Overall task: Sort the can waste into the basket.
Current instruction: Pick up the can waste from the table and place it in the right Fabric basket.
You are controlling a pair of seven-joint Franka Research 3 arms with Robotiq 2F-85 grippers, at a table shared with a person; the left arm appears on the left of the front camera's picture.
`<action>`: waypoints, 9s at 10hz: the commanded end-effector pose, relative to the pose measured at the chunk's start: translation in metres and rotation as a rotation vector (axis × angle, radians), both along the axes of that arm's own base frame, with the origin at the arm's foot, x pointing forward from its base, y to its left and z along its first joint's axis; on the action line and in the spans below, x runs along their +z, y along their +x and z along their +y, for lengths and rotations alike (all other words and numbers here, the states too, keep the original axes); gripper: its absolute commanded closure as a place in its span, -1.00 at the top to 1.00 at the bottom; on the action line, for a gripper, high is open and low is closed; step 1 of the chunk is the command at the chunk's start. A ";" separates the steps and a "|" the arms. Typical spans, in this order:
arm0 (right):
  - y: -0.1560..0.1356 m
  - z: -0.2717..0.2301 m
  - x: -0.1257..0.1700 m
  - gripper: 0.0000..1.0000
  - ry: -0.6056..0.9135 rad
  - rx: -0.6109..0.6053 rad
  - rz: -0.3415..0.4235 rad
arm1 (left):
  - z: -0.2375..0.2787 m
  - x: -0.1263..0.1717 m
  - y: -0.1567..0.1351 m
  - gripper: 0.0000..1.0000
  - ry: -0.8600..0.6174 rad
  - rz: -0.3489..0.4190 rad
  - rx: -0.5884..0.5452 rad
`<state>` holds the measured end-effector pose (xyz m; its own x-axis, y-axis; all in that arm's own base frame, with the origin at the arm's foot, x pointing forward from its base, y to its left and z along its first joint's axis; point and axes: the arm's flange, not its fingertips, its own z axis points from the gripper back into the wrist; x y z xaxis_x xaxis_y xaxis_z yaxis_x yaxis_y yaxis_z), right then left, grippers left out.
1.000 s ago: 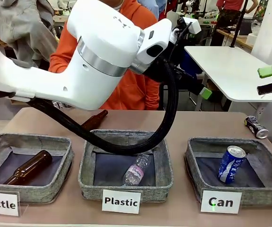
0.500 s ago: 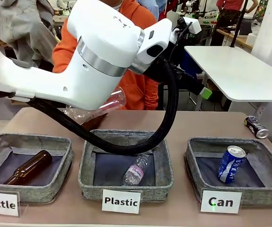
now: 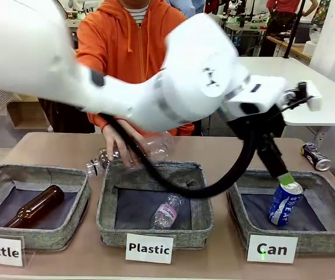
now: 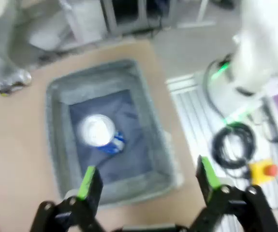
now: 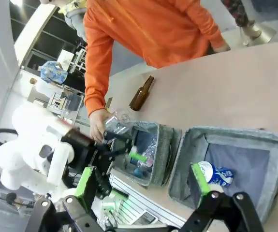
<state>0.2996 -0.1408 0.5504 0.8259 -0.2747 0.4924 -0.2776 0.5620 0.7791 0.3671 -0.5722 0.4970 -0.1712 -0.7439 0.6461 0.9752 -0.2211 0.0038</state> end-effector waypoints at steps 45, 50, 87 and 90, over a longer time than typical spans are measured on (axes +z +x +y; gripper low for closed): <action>0.132 0.128 -0.050 1.00 -1.338 -1.041 -0.051 | 0.622 -0.123 -0.003 1.00 -0.531 1.249 0.969; 0.125 0.094 -0.023 1.00 -0.804 -0.411 -0.028 | 0.622 -0.127 -0.007 1.00 -0.532 1.245 0.991; 0.325 -0.038 -0.192 1.00 -0.925 -0.130 0.235 | 0.798 -0.064 -0.053 1.00 -0.972 1.401 0.991; 0.328 -0.046 -0.208 1.00 -0.903 -0.133 0.278 | 0.797 -0.064 -0.054 1.00 -0.968 1.403 0.987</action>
